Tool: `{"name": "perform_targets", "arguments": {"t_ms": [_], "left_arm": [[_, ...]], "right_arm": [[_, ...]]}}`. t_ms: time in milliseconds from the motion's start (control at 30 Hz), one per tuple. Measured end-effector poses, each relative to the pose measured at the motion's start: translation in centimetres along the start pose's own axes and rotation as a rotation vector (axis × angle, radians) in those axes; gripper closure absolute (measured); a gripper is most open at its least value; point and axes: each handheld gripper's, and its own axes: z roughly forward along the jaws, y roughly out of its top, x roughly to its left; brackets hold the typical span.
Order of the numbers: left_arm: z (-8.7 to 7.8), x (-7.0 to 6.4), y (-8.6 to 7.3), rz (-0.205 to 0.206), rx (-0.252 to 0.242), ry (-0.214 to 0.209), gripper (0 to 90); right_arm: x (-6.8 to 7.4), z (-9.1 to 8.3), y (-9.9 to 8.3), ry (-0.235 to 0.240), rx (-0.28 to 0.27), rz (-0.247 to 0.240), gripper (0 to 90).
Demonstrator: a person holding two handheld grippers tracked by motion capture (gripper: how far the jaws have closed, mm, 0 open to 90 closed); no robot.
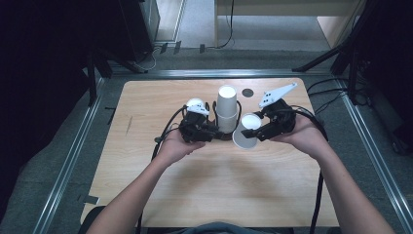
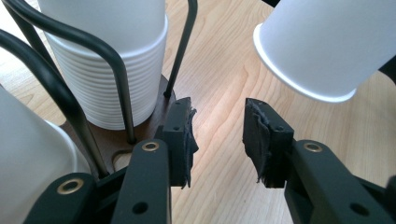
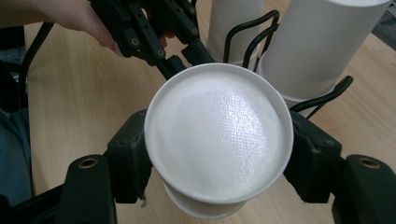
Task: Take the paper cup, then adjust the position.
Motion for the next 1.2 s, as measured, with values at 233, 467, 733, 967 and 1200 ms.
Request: {"name": "perform_targets", "arguments": {"t_ms": [233,467,733,967,1200], "left_arm": [[-0.5,-0.3,-0.9,0.027,0.001,-0.024,56.8],[-0.9,-0.5,-1.8,0.074,-0.015,-0.05,46.7],[-1.4,-0.4,-2.7,0.093,-0.003,-0.102,36.9],[-1.5,-0.2,-3.3,0.075,0.014,-0.154,22.7],[-1.2,0.1,-4.0,0.07,0.03,-0.184,13.0]], "right_arm": [[0.5,1.3,-1.4,0.025,0.002,-0.005,33.1],[1.0,2.8,-2.7,0.044,-0.005,-0.012,33.0],[1.5,4.5,-3.8,0.063,-0.009,-0.011,33.0],[2.0,5.6,-4.2,0.076,-0.021,-0.004,33.0],[2.1,6.5,-4.6,0.087,-0.022,0.0,33.0]]}}
